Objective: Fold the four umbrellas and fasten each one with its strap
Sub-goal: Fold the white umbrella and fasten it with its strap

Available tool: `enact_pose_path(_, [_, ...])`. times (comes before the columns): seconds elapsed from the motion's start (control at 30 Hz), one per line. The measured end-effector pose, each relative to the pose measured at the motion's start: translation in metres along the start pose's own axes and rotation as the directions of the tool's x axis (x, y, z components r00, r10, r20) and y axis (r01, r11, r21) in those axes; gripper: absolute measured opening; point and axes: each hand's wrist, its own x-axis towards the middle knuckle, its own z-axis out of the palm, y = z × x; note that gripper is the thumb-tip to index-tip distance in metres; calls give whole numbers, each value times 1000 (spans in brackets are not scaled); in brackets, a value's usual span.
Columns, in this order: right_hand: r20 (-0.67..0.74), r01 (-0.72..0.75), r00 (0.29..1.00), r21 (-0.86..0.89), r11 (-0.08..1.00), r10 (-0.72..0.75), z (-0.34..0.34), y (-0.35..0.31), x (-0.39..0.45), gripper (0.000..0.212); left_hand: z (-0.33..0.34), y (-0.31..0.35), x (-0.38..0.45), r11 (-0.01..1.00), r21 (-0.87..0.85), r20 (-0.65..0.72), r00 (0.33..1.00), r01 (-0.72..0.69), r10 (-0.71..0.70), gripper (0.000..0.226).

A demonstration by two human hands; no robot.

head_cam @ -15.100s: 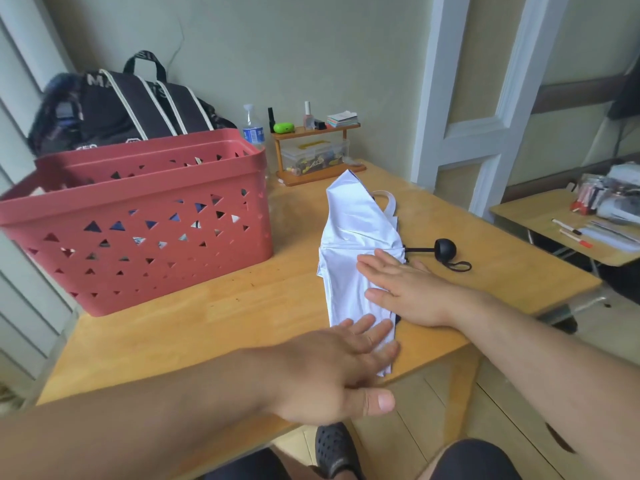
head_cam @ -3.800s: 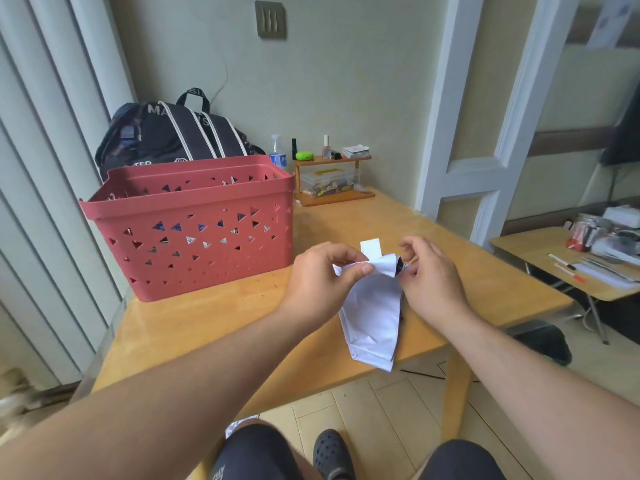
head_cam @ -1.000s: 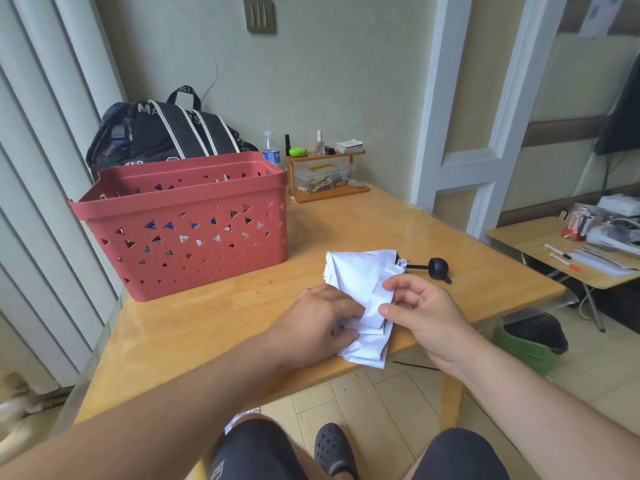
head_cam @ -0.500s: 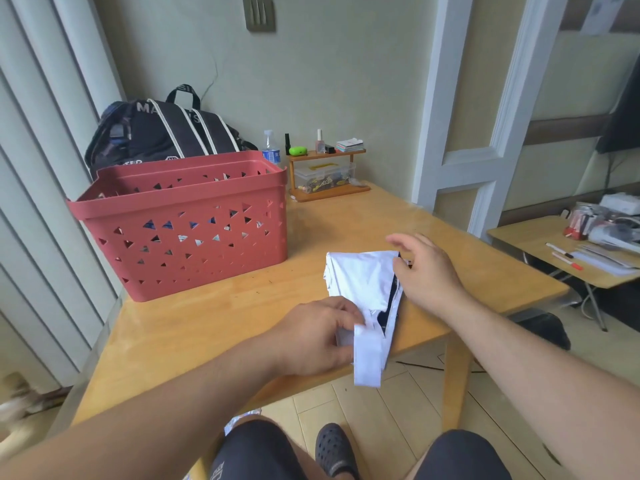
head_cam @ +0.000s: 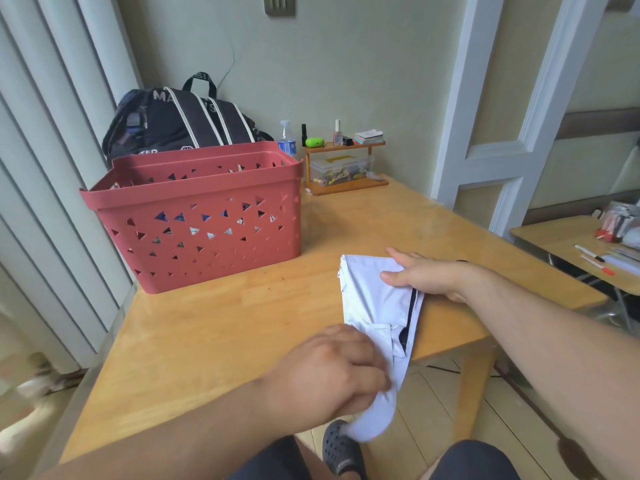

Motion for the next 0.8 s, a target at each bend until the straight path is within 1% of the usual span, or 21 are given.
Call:
enact_pose_path(0.03, [34,2,999,35,999,-3,-3,0,-1,88,2,2,-2,999,-27,-4,1000,25,-25,11])
enact_pose_path(0.1, [42,10,999,-3,1000,-9,-4,3,0,94,3,5,-6,996,-57,1,997,71,-71,13])
enact_pose_path(0.17, [7,25,1000,-140,990,-25,-1,8,4,98,-2,5,-7,992,-83,42,995,93,-90,15])
enact_pose_path(0.23, [-61,15,998,-276,961,-33,4,12,5,97,-10,4,-2,989,-110,112,990,98,-86,14])
enact_pose_path(0.3, [-126,4,991,-339,941,-49,9,12,4,95,-18,2,6,984,-138,221,972,116,-83,13])
enact_pose_path(0.37, [-195,4,978,-348,938,-77,15,9,1,93,-32,2,19,976,-147,372,923,162,-97,19])
enact_pose_path(0.4, [-227,3,970,-345,939,-87,18,9,0,92,-42,2,29,958,-169,455,881,230,-131,24])
enact_pose_path(0.43, [-250,-1,964,-342,940,-90,20,8,-1,92,-52,-1,42,922,-207,515,838,326,-181,30])
enact_pose_path(0.47, [-265,-2,960,-341,940,-94,22,8,-2,92,-63,-6,58,880,-242,528,816,410,-235,33])
enact_pose_path(0.5, [-272,2,957,-335,942,-99,23,7,-2,89,-69,-16,75,851,-246,485,819,464,-307,33])
enact_pose_path(0.53, [-284,11,953,-326,945,-109,25,7,-3,85,-72,-30,93,851,-208,389,839,482,-381,31])
enact_pose_path(0.57, [-300,22,946,-315,949,-121,27,8,-3,81,-71,-48,110,864,-143,268,860,482,-435,28])
enact_pose_path(0.6, [-313,32,940,-305,952,-132,29,9,-4,83,-67,-66,124,871,-56,175,863,489,-473,29])
enact_pose_path(0.63, [-328,37,934,-303,952,-141,30,10,-4,87,-60,-84,135,857,38,150,845,514,-514,39])
enact_pose_path(0.67, [-343,37,927,-312,950,-148,30,10,-5,91,-51,-100,143,827,124,203,802,548,-562,57])
enact_pose_path(0.7, [-353,36,923,-317,948,-153,30,11,-5,94,-42,-112,147,794,194,305,734,576,-607,76])
enact_pose_path(0.73, [-358,32,922,-313,949,-149,30,10,-7,97,-33,-120,149,766,260,411,651,587,-638,90])
enact_pose_path(0.77, [-359,25,923,-301,953,-138,30,10,-7,100,-26,-124,150,752,306,491,580,584,-650,94])
enact_pose_path(0.8, [-355,18,926,-299,954,-129,30,10,-7,102,-19,-126,148,748,322,537,538,581,-650,89])
